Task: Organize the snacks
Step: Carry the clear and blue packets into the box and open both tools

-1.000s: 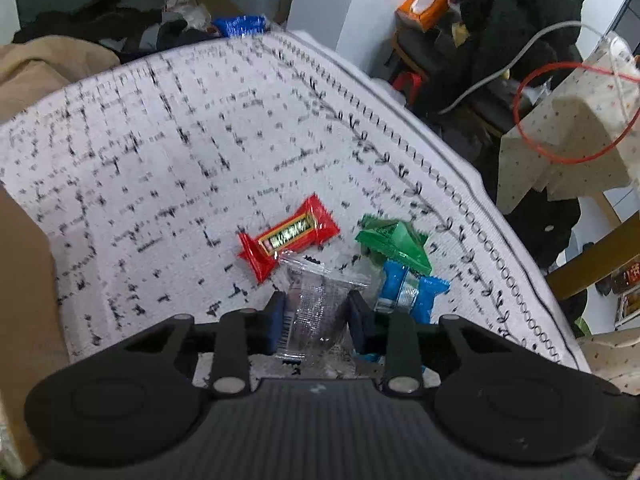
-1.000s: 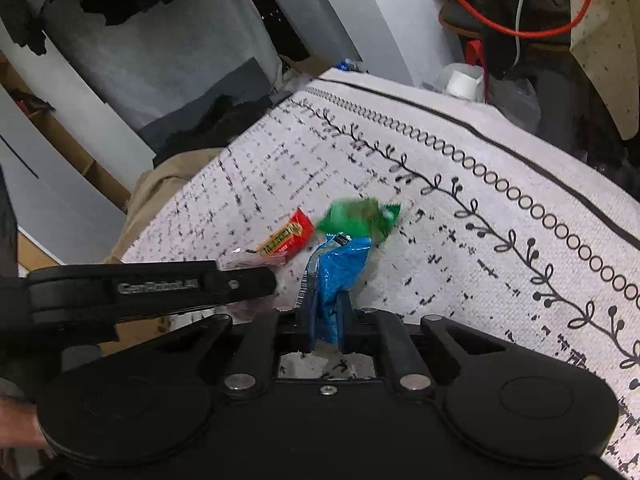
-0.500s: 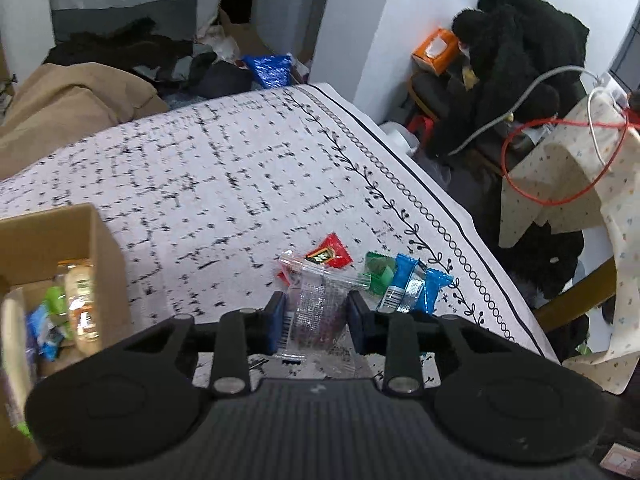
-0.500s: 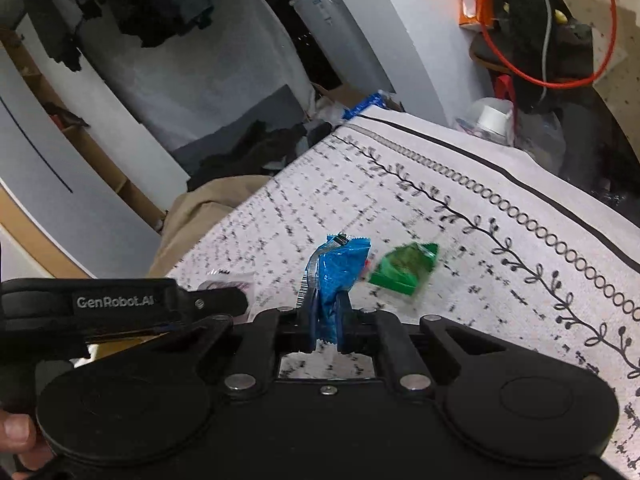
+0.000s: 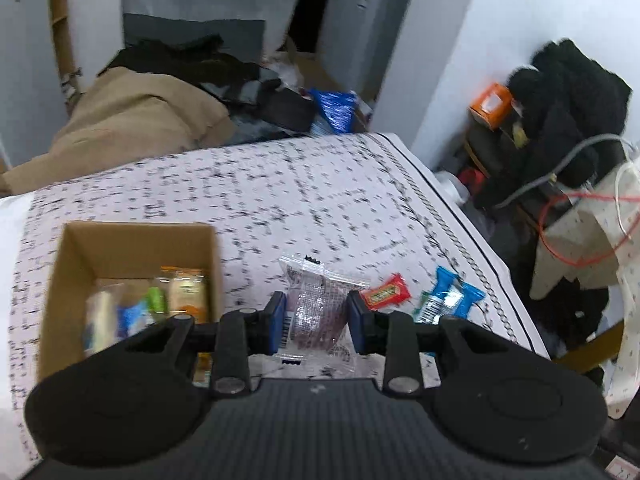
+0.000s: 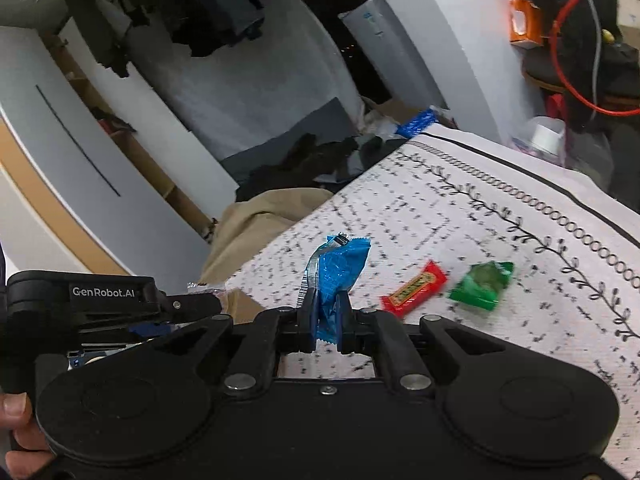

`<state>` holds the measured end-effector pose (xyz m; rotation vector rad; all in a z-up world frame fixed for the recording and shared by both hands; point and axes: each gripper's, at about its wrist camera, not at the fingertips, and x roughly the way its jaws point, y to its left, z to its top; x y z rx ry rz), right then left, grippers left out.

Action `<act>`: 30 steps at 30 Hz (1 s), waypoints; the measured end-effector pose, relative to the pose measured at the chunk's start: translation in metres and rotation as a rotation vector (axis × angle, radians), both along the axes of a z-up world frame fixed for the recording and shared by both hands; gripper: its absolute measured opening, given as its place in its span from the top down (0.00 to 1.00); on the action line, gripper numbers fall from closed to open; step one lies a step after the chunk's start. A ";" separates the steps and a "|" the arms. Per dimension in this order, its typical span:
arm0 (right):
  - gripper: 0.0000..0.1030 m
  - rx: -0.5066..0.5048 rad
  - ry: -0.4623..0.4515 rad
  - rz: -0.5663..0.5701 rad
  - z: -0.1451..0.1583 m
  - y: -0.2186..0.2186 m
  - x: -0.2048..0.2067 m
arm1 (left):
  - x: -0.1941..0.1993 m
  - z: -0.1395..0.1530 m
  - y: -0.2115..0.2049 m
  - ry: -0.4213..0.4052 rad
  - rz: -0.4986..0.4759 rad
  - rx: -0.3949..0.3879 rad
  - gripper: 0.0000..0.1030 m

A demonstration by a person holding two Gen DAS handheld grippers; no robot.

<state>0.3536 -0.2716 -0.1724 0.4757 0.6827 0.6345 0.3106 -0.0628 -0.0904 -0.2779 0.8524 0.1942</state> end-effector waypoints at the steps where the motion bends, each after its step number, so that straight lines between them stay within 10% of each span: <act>1: 0.92 0.003 -0.004 0.006 0.002 0.002 -0.001 | -0.003 0.002 0.004 0.000 0.014 0.000 0.69; 30: 0.92 -0.037 -0.064 0.243 0.025 0.094 -0.048 | -0.093 0.008 0.091 0.069 0.336 -0.055 0.69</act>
